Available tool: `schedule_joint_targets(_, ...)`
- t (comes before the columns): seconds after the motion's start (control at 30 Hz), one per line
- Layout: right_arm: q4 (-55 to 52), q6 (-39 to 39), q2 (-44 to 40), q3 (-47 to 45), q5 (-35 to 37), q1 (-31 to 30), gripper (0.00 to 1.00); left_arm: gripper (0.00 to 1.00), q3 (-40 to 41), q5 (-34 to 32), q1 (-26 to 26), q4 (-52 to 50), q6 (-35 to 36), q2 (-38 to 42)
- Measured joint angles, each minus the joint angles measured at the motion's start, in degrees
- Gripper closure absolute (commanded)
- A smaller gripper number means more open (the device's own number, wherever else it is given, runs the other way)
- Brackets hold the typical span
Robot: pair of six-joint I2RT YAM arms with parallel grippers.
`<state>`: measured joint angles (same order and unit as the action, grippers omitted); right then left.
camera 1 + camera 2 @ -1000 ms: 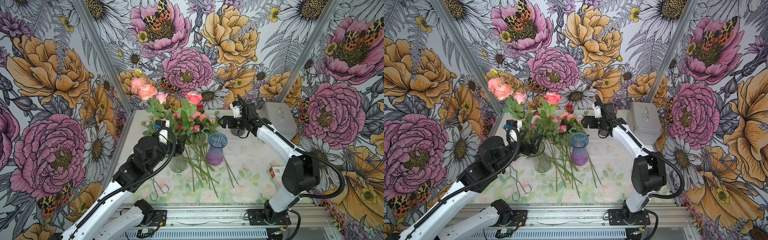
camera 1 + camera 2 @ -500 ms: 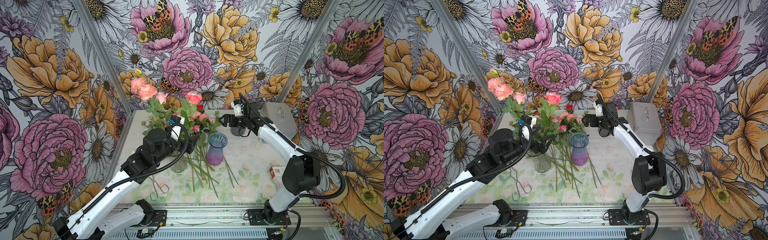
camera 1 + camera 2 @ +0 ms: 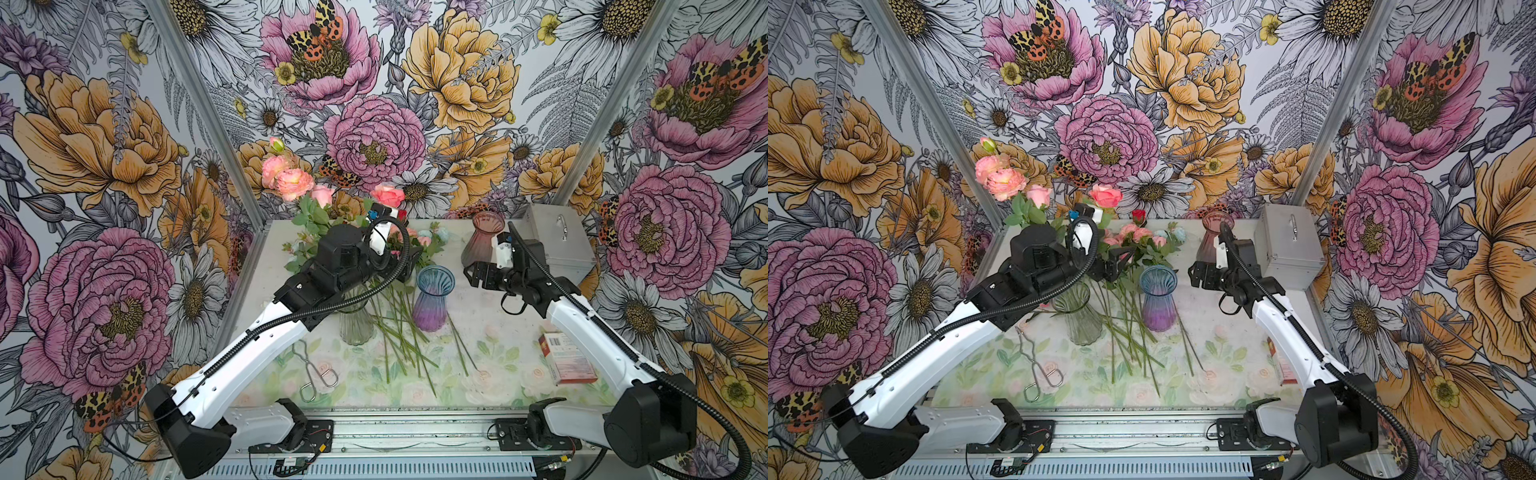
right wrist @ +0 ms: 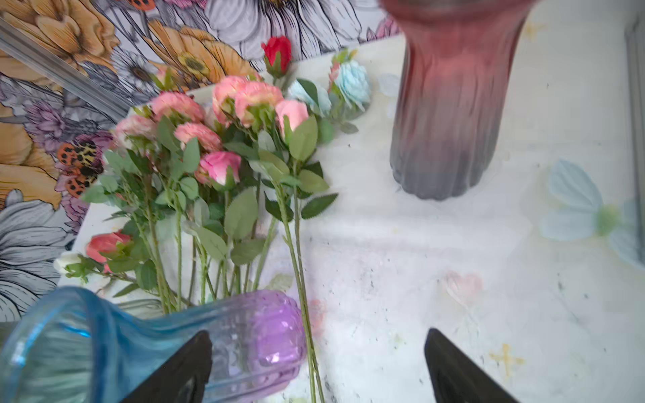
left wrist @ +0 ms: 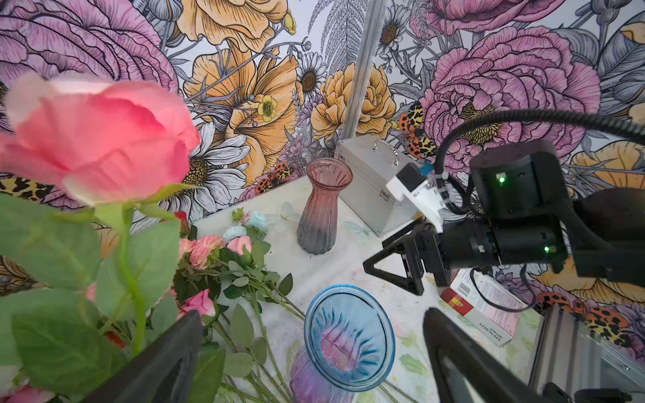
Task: Place the pink flowers into the vase
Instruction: Pick up the flower at the center of the board.
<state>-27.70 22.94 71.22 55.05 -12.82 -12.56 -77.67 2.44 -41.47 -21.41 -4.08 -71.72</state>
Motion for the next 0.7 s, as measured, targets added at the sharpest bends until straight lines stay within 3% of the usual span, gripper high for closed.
schedule_joint_targets(0.4, -0.2, 5.2, -6.5, -20.5, 1.7, -7.8, 0.07, 0.02, -0.9, 1.6, 0.0, 0.5, 0.0, -3.8)
schedule_joint_targets(0.7, 1.3, 7.8, -6.1, -24.2, 5.5, -13.1, 0.01, 0.01, -0.9, 1.9, 0.0, 0.7, -0.2, -3.8)
